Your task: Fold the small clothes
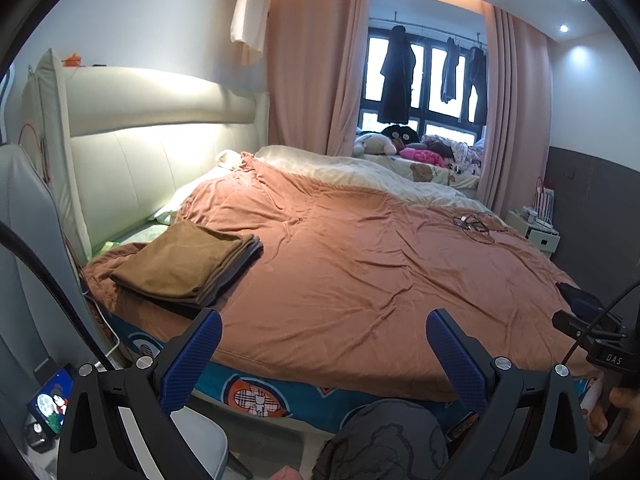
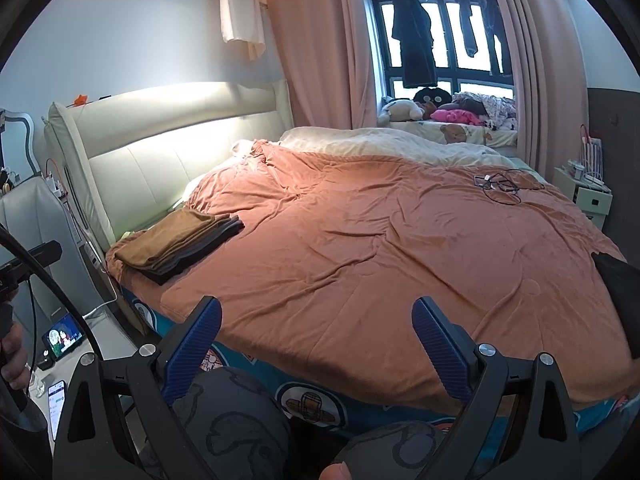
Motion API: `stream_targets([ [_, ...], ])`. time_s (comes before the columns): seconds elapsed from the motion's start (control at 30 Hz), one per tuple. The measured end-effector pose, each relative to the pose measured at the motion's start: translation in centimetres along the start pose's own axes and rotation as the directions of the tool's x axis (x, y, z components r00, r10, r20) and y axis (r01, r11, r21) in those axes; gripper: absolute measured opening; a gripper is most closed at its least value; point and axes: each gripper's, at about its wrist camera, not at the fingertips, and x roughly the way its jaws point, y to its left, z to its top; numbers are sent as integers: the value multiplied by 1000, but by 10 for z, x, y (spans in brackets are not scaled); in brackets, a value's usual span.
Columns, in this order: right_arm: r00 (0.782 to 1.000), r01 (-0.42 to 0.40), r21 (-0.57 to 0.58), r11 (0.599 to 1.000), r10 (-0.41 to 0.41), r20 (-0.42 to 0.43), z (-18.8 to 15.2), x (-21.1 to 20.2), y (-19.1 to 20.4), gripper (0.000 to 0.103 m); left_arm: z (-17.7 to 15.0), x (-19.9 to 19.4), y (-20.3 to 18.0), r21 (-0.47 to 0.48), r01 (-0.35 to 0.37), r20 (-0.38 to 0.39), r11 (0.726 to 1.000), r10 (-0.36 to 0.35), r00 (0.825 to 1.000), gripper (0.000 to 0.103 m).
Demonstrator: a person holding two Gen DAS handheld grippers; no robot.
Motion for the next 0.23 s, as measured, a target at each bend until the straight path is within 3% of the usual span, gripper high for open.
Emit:
stream_targets([
  [0.23,1000,4,3,1000,-4,-9,0,3,2,96,-1,-2,4,-3,-1,8,1000,1,1000,103],
])
